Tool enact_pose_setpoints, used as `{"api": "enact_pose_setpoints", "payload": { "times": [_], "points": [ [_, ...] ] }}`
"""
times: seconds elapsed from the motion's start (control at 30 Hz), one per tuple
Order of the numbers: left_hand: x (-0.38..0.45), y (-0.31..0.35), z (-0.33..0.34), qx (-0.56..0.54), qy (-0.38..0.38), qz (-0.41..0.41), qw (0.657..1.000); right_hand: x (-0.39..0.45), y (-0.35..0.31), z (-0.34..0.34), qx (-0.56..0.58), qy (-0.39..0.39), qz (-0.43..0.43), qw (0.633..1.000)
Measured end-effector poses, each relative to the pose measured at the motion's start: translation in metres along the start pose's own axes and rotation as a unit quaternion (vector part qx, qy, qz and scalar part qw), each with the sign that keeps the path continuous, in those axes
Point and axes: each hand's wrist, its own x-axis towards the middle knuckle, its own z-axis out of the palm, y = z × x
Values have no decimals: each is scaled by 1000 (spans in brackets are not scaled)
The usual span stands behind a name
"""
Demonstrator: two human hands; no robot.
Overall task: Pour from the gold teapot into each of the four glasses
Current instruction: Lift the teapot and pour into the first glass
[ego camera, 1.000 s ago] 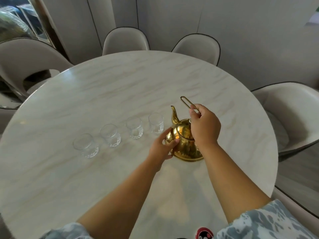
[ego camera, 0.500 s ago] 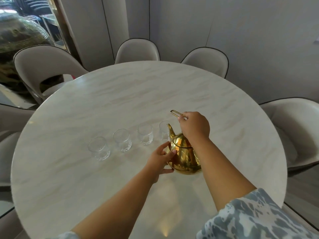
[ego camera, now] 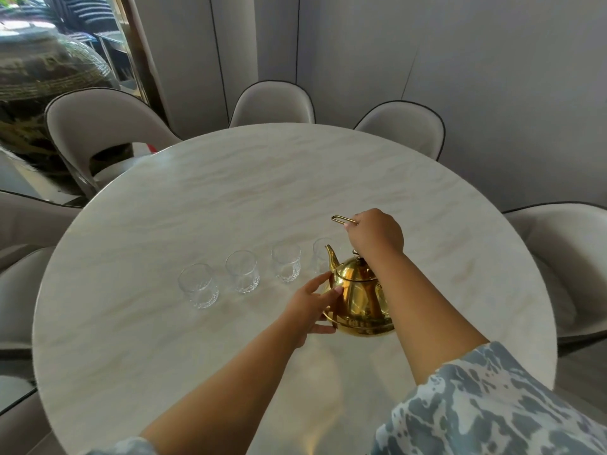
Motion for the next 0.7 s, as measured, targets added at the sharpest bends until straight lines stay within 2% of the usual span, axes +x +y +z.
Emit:
{"api": "enact_pose_setpoints", "payload": {
  "times": [0.23,0.4,0.7],
  "points": [
    [2,3,3,-1,3,-13,1000,7,0,-1,-43,-11,-18,999],
    [4,3,5,-3,1,-11,1000,5,6,-1,-35,-11,-55,998],
    [4,4,8,-5,2,-19,1000,8,9,-1,-35,-11,-61,997]
  ]
}}
